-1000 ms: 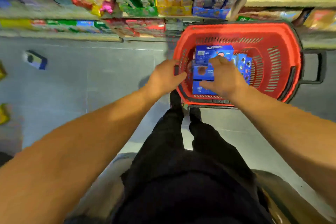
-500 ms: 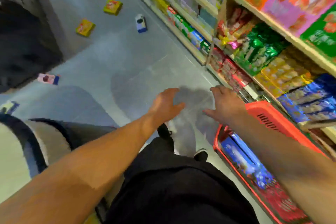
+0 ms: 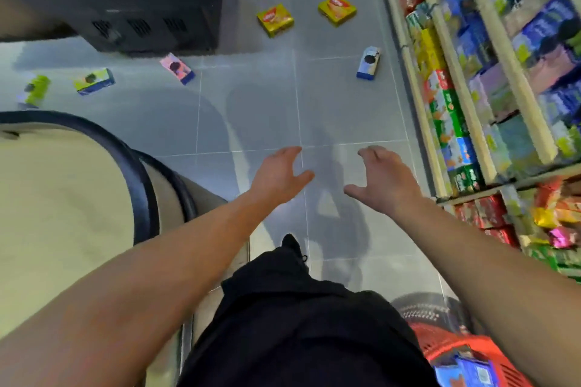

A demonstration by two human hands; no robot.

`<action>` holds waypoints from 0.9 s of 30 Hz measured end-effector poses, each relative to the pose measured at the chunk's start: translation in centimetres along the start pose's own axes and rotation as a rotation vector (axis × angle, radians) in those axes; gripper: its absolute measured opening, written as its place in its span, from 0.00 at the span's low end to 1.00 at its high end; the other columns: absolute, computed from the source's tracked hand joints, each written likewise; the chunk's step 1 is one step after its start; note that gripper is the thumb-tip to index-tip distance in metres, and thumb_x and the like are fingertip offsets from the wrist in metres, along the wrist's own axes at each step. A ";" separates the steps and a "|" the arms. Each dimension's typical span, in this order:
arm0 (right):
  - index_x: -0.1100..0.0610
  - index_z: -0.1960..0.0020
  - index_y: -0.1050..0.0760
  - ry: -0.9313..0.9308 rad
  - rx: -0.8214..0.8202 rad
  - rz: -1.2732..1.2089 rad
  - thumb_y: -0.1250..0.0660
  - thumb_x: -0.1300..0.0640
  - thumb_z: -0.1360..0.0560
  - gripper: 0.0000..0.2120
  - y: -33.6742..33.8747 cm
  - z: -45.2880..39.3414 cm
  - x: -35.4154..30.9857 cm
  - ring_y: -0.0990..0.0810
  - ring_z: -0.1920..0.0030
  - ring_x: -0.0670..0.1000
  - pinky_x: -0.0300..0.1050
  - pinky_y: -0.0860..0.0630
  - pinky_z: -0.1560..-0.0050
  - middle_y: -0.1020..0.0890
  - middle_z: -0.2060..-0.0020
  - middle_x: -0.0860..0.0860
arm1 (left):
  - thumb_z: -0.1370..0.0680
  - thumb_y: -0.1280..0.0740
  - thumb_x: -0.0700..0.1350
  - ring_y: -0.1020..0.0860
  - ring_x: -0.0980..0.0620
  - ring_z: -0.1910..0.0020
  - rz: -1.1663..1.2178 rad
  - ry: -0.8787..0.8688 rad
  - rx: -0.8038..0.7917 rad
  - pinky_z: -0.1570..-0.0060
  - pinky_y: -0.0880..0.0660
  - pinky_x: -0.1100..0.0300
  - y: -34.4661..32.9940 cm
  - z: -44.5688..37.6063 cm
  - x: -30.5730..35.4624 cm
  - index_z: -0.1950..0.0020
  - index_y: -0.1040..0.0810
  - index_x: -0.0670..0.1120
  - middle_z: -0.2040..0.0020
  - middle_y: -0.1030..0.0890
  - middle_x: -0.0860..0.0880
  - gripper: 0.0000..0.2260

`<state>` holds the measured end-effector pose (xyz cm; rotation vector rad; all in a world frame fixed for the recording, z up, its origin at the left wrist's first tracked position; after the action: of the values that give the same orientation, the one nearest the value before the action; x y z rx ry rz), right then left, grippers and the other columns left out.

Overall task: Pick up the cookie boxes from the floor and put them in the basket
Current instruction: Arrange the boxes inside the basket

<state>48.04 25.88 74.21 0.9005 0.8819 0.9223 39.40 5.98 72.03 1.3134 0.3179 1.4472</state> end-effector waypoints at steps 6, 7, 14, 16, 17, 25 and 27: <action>0.54 0.26 0.39 0.149 -0.035 0.041 0.30 0.38 0.31 0.40 3.2 -10.1 -7.8 0.34 0.31 0.58 0.50 0.35 0.32 0.34 0.29 0.52 | 0.23 0.34 0.56 0.33 0.45 0.29 0.047 0.134 0.107 0.32 0.37 0.55 7.7 -5.3 -5.8 0.25 0.36 0.47 0.27 0.33 0.46 0.29; 0.54 0.26 0.39 0.176 -0.042 0.054 0.30 0.38 0.31 0.40 3.7 -11.8 -8.8 0.34 0.31 0.58 0.50 0.35 0.32 0.34 0.29 0.52 | 0.23 0.34 0.56 0.34 0.45 0.29 0.047 0.155 0.126 0.32 0.38 0.55 8.9 -6.2 -6.6 0.25 0.36 0.47 0.27 0.32 0.46 0.29; 0.54 0.26 0.39 0.375 -0.076 0.127 0.31 0.37 0.31 0.40 6.2 -25.7 -15.1 0.34 0.31 0.59 0.50 0.35 0.32 0.33 0.30 0.53 | 0.23 0.33 0.54 0.33 0.44 0.30 0.089 0.320 0.242 0.32 0.38 0.55 15.1 -14.0 -11.3 0.25 0.36 0.45 0.28 0.31 0.44 0.29; 0.54 0.26 0.39 0.444 -0.091 0.139 0.31 0.37 0.31 0.40 7.1 -30.8 -17.1 0.33 0.32 0.59 0.50 0.35 0.32 0.33 0.30 0.53 | 0.24 0.33 0.54 0.32 0.44 0.30 0.105 0.389 0.289 0.32 0.39 0.56 16.9 -17.2 -12.5 0.26 0.35 0.45 0.28 0.31 0.44 0.29; 0.54 0.26 0.38 0.474 -0.095 0.148 0.30 0.37 0.32 0.40 7.6 -32.8 -17.9 0.33 0.33 0.60 0.50 0.35 0.32 0.33 0.30 0.53 | 0.24 0.33 0.54 0.32 0.44 0.30 0.117 0.417 0.307 0.31 0.39 0.56 17.7 -18.4 -12.9 0.26 0.35 0.45 0.28 0.31 0.44 0.29; 0.53 0.28 0.37 0.725 -0.168 0.258 0.31 0.36 0.33 0.40 11.3 -47.8 -27.2 0.31 0.33 0.58 0.51 0.31 0.36 0.33 0.30 0.51 | 0.24 0.33 0.55 0.35 0.47 0.29 0.285 0.651 0.492 0.31 0.39 0.56 24.4 -25.6 -16.4 0.26 0.35 0.47 0.27 0.32 0.47 0.29; 0.53 0.28 0.37 0.788 -0.178 0.293 0.31 0.35 0.33 0.40 11.3 -50.8 -30.5 0.31 0.33 0.58 0.52 0.30 0.37 0.32 0.30 0.51 | 0.24 0.33 0.55 0.34 0.47 0.29 0.307 0.694 0.526 0.32 0.39 0.58 26.1 -27.0 -18.4 0.26 0.35 0.47 0.27 0.32 0.46 0.29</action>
<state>-11.14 14.25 73.38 0.5029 1.3215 1.6371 -0.48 -6.55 72.97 1.2509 1.0442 2.1624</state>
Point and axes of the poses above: each hand's wrist, its own z-axis away from the middle knuckle, its own y-axis out of the back of the hand, x = y × z, the point moved 1 cm from there along -z, towards the middle knuckle
